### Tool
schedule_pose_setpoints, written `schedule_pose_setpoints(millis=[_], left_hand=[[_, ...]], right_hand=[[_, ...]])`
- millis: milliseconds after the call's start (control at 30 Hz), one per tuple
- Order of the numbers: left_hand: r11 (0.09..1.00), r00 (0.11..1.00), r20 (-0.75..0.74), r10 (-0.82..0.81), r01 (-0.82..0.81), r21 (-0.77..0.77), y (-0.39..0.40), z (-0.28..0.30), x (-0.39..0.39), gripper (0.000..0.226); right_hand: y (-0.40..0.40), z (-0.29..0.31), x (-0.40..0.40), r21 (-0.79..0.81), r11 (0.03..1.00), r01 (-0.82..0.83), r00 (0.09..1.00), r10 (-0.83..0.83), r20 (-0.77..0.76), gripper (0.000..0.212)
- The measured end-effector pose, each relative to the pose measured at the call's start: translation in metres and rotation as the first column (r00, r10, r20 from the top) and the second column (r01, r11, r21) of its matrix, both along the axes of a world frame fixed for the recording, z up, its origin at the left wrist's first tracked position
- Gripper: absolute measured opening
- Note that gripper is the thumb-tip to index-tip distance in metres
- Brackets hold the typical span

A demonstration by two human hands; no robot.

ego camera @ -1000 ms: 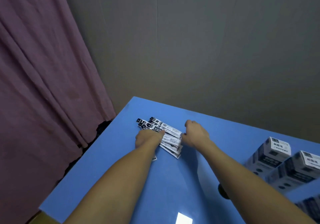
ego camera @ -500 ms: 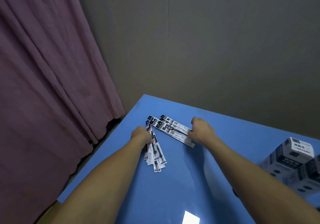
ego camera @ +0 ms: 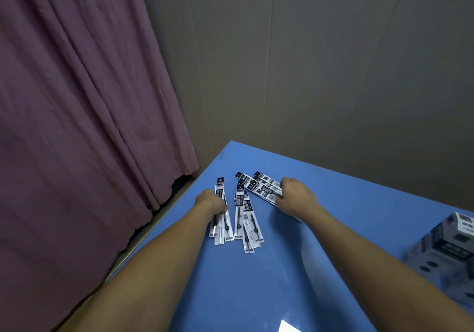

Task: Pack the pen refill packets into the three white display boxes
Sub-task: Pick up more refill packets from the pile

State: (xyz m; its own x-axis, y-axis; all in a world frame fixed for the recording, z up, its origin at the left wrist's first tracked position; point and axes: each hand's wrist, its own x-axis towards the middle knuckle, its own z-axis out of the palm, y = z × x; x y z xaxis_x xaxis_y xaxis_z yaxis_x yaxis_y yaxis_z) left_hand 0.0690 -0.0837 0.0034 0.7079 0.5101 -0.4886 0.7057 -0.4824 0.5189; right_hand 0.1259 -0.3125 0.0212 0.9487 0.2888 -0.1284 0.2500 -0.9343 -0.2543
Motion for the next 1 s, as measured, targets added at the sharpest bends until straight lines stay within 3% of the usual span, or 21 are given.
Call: schedule_pose_setpoints(millis=[133, 233, 500, 633, 667, 800, 900, 1000], left_hand=[[1.0, 1.0, -0.021, -0.001, 0.0, -0.021, 0.003, 0.006, -0.004, 0.022], [0.999, 0.999, -0.034, 0.013, -0.015, -0.037, 0.006, 0.005, -0.004, 0.026], [0.986, 0.999, -0.048, -0.014, 0.022, 0.165, 0.01, 0.013, -0.009, 0.006], [0.978, 1.0, -0.007, -0.002, 0.004, 0.209, 0.015, 0.008, -0.01, 0.01], [0.98, 1.0, 0.002, -0.005, 0.005, 0.199, 0.017, 0.007, -0.012, 0.002], [0.996, 0.998, 0.033, 0.044, -0.046, 0.074, 0.022, 0.011, -0.018, 0.025], [0.992, 0.992, 0.064, 0.109, -0.104, -0.077, 0.024, 0.013, -0.02, 0.021], [0.988, 0.986, 0.095, 0.135, -0.127, -0.088, 0.029, 0.008, -0.023, 0.032]], right_hand=[[0.002, -0.002, -0.001, -0.007, 1.0, -0.008, 1.0, 0.008, -0.01, 0.032], [0.003, 0.0, -0.002, -0.018, 1.0, -0.018, 1.0, 0.018, -0.01, 0.033], [0.008, -0.002, -0.004, -0.03, 0.999, -0.032, 0.999, 0.032, -0.011, 0.034], [0.01, -0.002, -0.005, -0.026, 0.999, -0.037, 0.999, 0.036, -0.024, 0.032], [0.011, -0.001, -0.005, -0.026, 0.999, -0.043, 0.999, 0.042, -0.028, 0.033], [0.015, 0.003, -0.007, -0.029, 0.997, -0.067, 0.997, 0.066, -0.044, 0.034], [0.017, 0.003, -0.009, -0.027, 0.996, -0.08, 0.996, 0.079, -0.052, 0.031], [0.018, 0.003, -0.01, -0.033, 0.993, -0.109, 0.993, 0.108, -0.047, 0.027]])
